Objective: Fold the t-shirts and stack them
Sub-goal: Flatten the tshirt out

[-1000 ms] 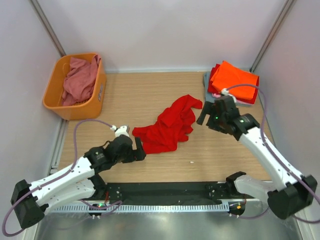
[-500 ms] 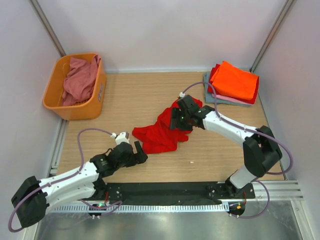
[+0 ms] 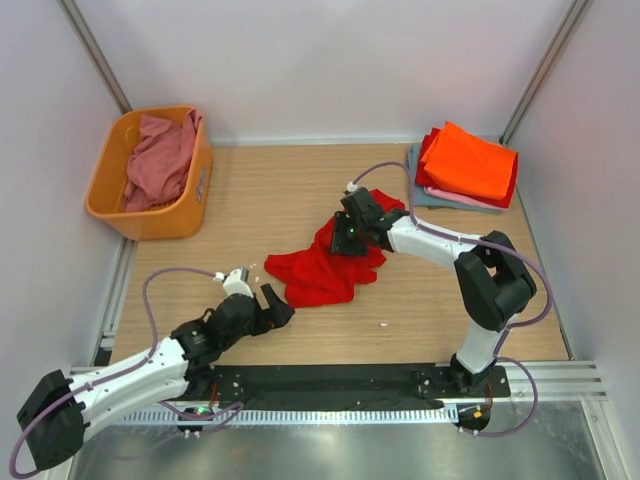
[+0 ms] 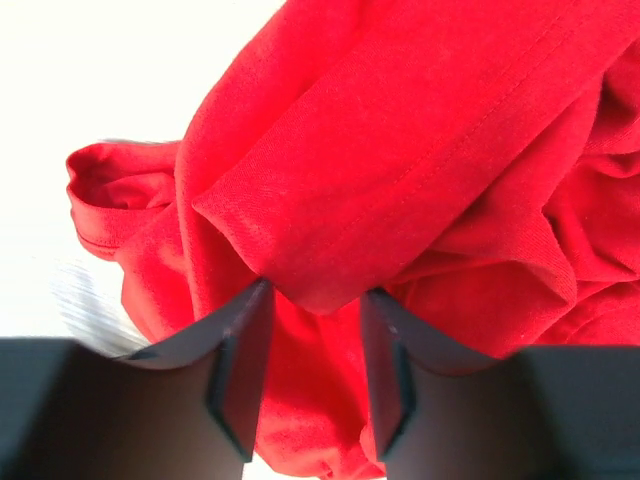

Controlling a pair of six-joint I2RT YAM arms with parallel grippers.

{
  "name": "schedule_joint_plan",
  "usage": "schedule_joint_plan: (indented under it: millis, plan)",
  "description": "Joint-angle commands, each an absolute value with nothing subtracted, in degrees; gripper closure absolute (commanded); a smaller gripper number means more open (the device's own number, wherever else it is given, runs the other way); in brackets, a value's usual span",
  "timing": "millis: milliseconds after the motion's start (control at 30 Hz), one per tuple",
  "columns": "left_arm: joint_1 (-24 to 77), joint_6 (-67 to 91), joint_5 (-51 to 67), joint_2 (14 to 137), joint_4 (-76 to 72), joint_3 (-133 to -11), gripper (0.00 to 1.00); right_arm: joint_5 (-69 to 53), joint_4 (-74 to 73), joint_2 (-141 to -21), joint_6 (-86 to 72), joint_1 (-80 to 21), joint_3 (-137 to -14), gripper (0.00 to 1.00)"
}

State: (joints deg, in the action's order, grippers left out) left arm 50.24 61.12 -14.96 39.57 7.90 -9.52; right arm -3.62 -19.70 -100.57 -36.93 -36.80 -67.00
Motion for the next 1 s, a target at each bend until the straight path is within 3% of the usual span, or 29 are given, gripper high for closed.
schedule_joint_plan:
  millis: [0, 433, 767, 967]
  plan:
    - [50.36, 61.35, -16.0, 41.66, 8.0, -8.44, 0.08, -3.43, -16.61, -99.67, -37.53, -37.0, -69.08, 0.57]
    - [50.36, 61.43, -15.99, 44.3, 7.29, -9.05, 0.1, -2.02, -18.72, -95.98, -36.39, -36.48, -69.61, 0.99]
    - [50.36, 63.1, -16.52, 57.19, 6.51, -15.2, 0.16, -0.26, -26.63, -81.94, -33.49, -31.03, -70.76, 0.98]
    - [50.45, 63.72, -16.53, 65.73, 3.34, -18.71, 0.25, -0.26, -29.09, -75.95, -33.31, -30.41, -68.91, 0.98]
